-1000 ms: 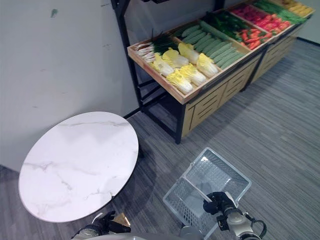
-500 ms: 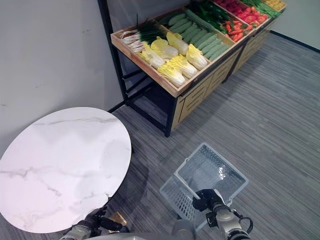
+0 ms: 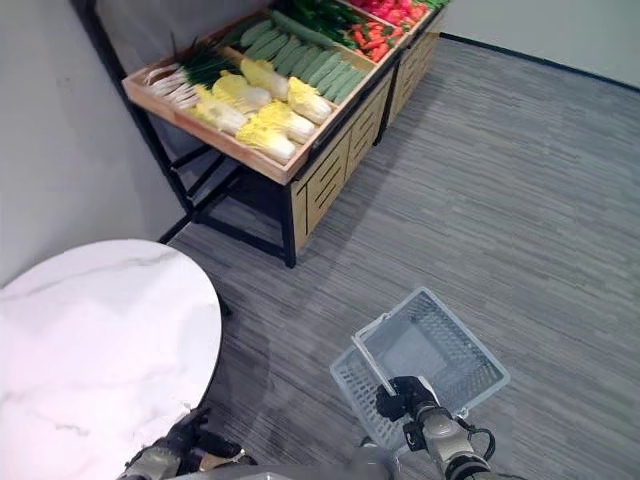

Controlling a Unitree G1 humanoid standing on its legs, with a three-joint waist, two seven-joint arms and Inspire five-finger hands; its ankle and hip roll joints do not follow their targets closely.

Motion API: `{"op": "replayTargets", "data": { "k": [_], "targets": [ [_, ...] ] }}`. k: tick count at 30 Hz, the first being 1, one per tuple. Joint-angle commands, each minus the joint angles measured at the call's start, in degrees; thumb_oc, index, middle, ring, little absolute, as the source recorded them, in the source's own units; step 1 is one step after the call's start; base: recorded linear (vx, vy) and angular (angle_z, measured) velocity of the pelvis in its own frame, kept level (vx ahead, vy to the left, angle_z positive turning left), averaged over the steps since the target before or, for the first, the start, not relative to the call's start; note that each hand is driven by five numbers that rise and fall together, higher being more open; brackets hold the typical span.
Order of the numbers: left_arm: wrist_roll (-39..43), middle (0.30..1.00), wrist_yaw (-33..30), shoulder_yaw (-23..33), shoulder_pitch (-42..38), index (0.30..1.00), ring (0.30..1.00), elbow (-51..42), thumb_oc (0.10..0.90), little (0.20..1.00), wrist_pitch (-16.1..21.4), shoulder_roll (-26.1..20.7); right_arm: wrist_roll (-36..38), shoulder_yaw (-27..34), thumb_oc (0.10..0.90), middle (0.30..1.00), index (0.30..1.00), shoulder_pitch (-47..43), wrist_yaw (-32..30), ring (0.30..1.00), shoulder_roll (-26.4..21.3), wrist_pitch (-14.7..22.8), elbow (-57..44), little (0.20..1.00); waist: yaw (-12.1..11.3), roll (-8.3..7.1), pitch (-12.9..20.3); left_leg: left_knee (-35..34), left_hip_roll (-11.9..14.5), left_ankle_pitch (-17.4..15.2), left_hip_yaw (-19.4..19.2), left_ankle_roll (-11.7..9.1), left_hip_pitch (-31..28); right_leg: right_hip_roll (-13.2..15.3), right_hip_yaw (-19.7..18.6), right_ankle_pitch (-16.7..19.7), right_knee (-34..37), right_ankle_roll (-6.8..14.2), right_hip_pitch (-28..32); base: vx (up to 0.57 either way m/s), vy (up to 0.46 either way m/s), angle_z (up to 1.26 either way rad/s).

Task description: Get the vegetables into the basket

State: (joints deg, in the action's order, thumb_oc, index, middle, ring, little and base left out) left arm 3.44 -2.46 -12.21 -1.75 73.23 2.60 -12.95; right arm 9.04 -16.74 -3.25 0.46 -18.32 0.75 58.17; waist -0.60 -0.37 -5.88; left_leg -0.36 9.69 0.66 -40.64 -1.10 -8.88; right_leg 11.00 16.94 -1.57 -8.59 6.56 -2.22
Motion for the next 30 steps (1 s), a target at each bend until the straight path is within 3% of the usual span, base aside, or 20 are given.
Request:
{"op": "replayTargets", "data": {
  "k": [1, 10, 14, 15, 18, 19, 20, 21, 23, 27, 30],
  "targets": [
    [-2.03, 1.000, 0.41, -1.34, -3.60, 1.000, 1.000, 0.69, 0.900, 1.000, 1.03, -0.71, 1.67, 0.18, 0.400, 0.300, 0.300, -3.50, 1.19, 0.300, 1.03, 3.85, -3.20, 0.300, 1.17, -2.98, 0.97, 0.14, -2.09, -0.36, 4.94, -3.33, 2.17, 4.40, -1.02, 5.67, 5.05, 7.32, 5.57, -0.03, -0.100, -0.52],
    [-2.55, 1.000, 0.68, -1.78, -3.32, 1.000, 1.000, 1.21, 0.900, 1.000, 0.75, 0.61, 2.15, 0.89, 0.400, 0.300, 0.300, -2.56, 1.04, 0.300, 0.29, 3.78, -1.44, 0.300, 2.66, -0.66, 1.09, -3.60, 0.00, 5.06, 6.26, -5.60, 1.44, 1.22, 0.02, 2.17, 6.46, 5.26, 6.79, -0.04, -0.114, -0.02],
    [-2.48, 1.000, 0.71, -2.26, -3.77, 1.000, 1.000, 1.06, 0.900, 1.000, 0.54, 0.92, 2.95, 1.18, 0.400, 0.300, 0.300, -2.09, 0.97, 0.300, -0.06, 3.89, 0.26, 0.300, 3.57, 0.34, 0.30, -3.12, 2.63, 6.82, 6.91, -7.34, 2.16, -1.23, -0.37, -0.19, 5.25, 3.50, 6.46, -0.01, -0.205, 0.12],
    [-2.24, 1.000, 0.67, -2.24, -3.90, 1.000, 1.000, 0.99, 0.900, 1.000, 0.55, 0.88, 3.17, 0.87, 0.400, 0.300, 0.300, -2.26, 1.02, 0.300, -0.25, 3.95, 0.78, 0.300, 3.34, -0.26, -0.83, 4.05, 5.13, 5.75, 7.84, -8.36, 4.45, -2.21, -0.75, -1.06, 5.07, 2.11, 6.87, 0.01, -0.169, 0.02],
    [-2.08, 1.000, 0.55, -2.20, -4.03, 1.000, 1.000, 1.03, 0.900, 1.000, 0.50, 0.90, 3.18, 0.56, 0.400, 0.300, 0.300, -2.46, 1.02, 0.300, -0.33, 3.99, 0.98, 0.300, 3.24, -0.35, -1.43, 7.67, 6.55, 5.99, 9.09, -9.19, 5.77, -2.90, -0.88, -1.40, 5.26, 1.50, 7.34, 0.00, -0.146, -0.12],
    [-1.01, 1.000, 0.16, -2.12, -4.26, 1.000, 1.000, 0.78, 0.900, 1.000, 0.59, 1.31, 2.79, -0.07, 0.400, 0.300, 0.300, -2.66, 1.05, 0.300, -0.83, 4.00, 0.69, 0.300, 2.32, -0.57, -2.52, 10.09, 5.53, 7.57, 15.29, -8.60, 8.36, -3.50, -1.82, -0.49, 5.86, 0.73, 7.04, 0.01, -0.009, -0.28],
    [-0.56, 1.000, 0.08, -2.00, -3.80, 1.000, 1.000, 1.06, 0.900, 1.000, 0.70, 1.87, 2.46, -0.10, 0.400, 0.300, 0.300, -2.30, 1.12, 0.300, -1.15, 3.67, 0.84, 0.300, 1.41, -0.81, -2.57, 6.34, 1.85, 4.56, 22.77, -7.15, 9.44, -2.78, -3.80, 0.05, 6.89, 1.50, 7.11, 0.00, -0.008, -0.47],
    [-0.56, 1.000, 0.08, -1.99, -3.82, 1.000, 1.000, 1.07, 0.900, 1.000, 0.69, 1.87, 2.46, -0.09, 0.400, 0.300, 0.300, -2.32, 1.12, 0.300, -1.15, 3.66, 0.84, 0.300, 1.41, -0.80, -2.42, 6.25, 1.83, 4.70, 22.76, -7.12, 9.62, -2.78, -3.80, 0.17, 6.95, 1.49, 6.91, 0.11, 0.081, -0.57],
    [-0.15, 1.000, -0.29, -1.94, -3.84, 1.000, 1.000, 1.64, 0.900, 1.000, 0.88, 2.10, 2.33, 0.15, 0.400, 0.300, 0.300, -1.93, 1.21, 0.300, -1.36, 3.69, 0.29, 0.300, 0.50, -0.55, -2.47, 2.64, -0.48, 4.65, 29.67, -6.65, 12.32, -2.32, -6.59, 0.50, 6.80, 2.22, 6.68, 0.14, 0.078, -0.87],
    [0.08, 1.000, 0.04, -3.09, -4.70, 1.000, 1.000, 0.74, 0.900, 1.000, 1.19, 1.72, 1.27, 0.35, 0.400, 0.300, 0.300, -3.03, 0.56, 0.300, -0.68, 3.26, 0.59, 0.300, 1.37, -0.07, -3.20, 1.87, -1.80, 2.78, 26.73, -4.57, 10.61, -0.74, -10.88, 0.01, 3.69, 3.03, 3.77, 0.08, 0.177, -0.75],
    [-0.29, 1.000, 0.22, -3.77, -5.12, 1.000, 1.000, -0.04, 0.900, 1.000, 1.45, 1.62, 1.54, 1.17, 0.400, 0.300, 0.300, -3.06, 0.19, 0.300, -0.30, 3.25, 0.95, 0.300, 1.57, -0.04, -3.47, 2.29, -2.78, 1.82, 25.40, -3.89, 10.32, 0.32, -11.75, 0.40, 3.50, 3.71, 3.30, 0.07, 0.184, -0.88]
  ]
}}
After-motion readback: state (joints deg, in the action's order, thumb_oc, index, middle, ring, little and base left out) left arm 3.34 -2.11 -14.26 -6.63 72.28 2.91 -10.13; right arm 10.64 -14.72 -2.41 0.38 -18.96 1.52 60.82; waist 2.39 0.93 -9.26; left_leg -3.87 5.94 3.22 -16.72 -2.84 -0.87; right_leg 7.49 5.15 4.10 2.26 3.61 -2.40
